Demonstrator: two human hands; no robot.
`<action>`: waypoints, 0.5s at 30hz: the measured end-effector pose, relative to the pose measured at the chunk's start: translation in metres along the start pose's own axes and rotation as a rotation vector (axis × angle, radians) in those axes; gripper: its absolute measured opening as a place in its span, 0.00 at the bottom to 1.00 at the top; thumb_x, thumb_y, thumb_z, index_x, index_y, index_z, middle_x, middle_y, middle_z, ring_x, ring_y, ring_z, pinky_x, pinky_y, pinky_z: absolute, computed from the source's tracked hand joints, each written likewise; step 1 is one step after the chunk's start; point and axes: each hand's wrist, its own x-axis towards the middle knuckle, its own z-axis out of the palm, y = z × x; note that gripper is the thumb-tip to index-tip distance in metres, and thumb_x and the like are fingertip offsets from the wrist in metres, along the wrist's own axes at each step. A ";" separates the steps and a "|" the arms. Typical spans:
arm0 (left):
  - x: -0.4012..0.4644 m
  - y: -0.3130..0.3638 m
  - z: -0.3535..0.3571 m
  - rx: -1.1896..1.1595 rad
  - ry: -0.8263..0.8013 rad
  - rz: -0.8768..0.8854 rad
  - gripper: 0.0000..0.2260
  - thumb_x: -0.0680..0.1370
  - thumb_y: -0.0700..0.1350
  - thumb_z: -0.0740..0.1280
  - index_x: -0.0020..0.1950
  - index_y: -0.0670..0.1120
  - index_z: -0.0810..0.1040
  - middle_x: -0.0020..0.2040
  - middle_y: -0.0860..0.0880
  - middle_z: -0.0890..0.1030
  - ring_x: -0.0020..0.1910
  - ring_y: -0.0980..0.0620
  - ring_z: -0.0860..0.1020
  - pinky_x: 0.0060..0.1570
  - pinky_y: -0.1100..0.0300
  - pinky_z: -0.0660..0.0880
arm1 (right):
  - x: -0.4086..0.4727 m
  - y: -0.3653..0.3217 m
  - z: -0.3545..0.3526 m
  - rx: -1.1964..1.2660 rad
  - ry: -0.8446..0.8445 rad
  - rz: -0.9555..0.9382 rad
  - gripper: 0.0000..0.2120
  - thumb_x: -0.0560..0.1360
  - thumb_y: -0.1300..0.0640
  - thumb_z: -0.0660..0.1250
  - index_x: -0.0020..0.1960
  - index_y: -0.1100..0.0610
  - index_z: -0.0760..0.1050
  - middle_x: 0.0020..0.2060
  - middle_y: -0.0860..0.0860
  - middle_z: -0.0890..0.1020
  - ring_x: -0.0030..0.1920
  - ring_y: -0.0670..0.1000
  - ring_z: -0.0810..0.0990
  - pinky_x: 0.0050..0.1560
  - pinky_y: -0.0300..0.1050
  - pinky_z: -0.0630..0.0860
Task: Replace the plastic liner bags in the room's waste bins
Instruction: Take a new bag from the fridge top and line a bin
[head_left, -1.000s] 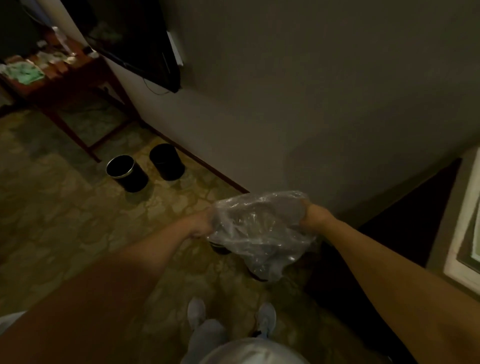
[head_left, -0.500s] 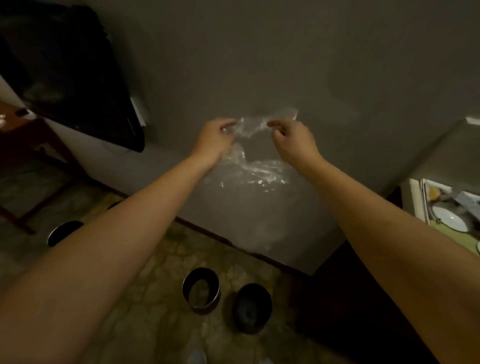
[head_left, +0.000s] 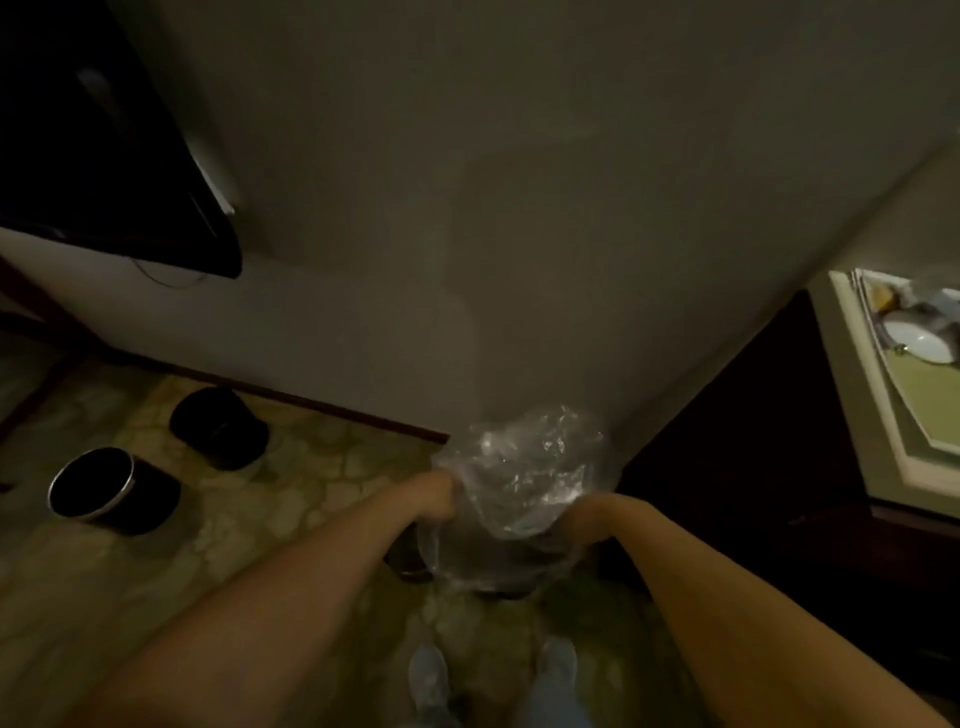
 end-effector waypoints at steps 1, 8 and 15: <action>0.000 0.002 0.004 -0.021 -0.049 0.029 0.13 0.78 0.44 0.66 0.62 0.55 0.78 0.62 0.48 0.78 0.56 0.48 0.77 0.57 0.54 0.76 | 0.003 0.002 0.007 0.002 -0.024 -0.019 0.20 0.83 0.53 0.61 0.74 0.53 0.70 0.72 0.53 0.71 0.68 0.57 0.71 0.71 0.49 0.67; 0.122 -0.049 0.091 -0.086 -0.097 -0.072 0.17 0.69 0.59 0.62 0.56 0.66 0.80 0.49 0.57 0.82 0.43 0.55 0.82 0.45 0.56 0.83 | 0.037 0.042 0.021 0.196 0.068 0.008 0.11 0.78 0.58 0.68 0.59 0.55 0.82 0.58 0.53 0.82 0.56 0.53 0.80 0.59 0.46 0.77; 0.086 0.000 0.084 -0.209 0.018 -0.088 0.29 0.81 0.47 0.63 0.80 0.48 0.56 0.63 0.41 0.78 0.54 0.45 0.80 0.53 0.54 0.78 | 0.068 0.088 0.039 -0.005 0.151 0.024 0.13 0.82 0.55 0.62 0.64 0.56 0.75 0.59 0.53 0.79 0.62 0.55 0.78 0.63 0.48 0.74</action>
